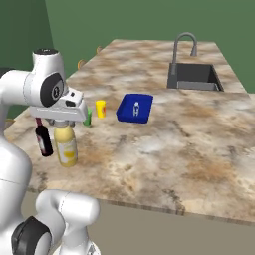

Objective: Place the drinks on the dining counter in a tight cluster.

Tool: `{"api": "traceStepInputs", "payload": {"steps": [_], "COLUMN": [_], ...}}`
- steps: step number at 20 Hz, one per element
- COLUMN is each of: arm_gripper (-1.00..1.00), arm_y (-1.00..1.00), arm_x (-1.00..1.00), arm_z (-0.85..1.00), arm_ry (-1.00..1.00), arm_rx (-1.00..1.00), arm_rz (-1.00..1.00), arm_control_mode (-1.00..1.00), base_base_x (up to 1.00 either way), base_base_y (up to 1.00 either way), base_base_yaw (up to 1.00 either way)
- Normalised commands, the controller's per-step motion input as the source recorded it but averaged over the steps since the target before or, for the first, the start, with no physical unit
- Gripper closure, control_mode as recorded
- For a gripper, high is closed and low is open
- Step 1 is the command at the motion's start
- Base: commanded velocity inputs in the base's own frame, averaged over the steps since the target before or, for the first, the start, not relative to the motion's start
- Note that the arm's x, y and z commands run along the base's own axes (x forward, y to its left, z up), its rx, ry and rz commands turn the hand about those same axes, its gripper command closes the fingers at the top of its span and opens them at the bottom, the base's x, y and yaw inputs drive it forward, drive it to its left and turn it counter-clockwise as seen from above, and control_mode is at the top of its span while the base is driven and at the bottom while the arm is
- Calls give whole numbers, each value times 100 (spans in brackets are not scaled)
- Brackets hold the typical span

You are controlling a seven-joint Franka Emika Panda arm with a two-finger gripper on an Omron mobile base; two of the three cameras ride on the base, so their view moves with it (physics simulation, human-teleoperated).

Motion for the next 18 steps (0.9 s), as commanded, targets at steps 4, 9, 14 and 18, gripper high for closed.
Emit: {"api": "traceStepInputs", "payload": {"steps": [4,9,14,18], "arm_gripper": [100,100,100,100], "arm_y": [0,0,59,54], "arm_x": [0,0,54,56], "arm_z": [0,0,-2,-2], "arm_ry": [0,0,-13,-5], "arm_rx": [0,0,0,-5], "arm_rz": [0,0,31,38], "arm_control_mode": [100,100,-100,-100], "base_base_x": [0,0,0,0], "base_base_y": [0,0,0,0], "base_base_yaw": [0,0,0,0]}}
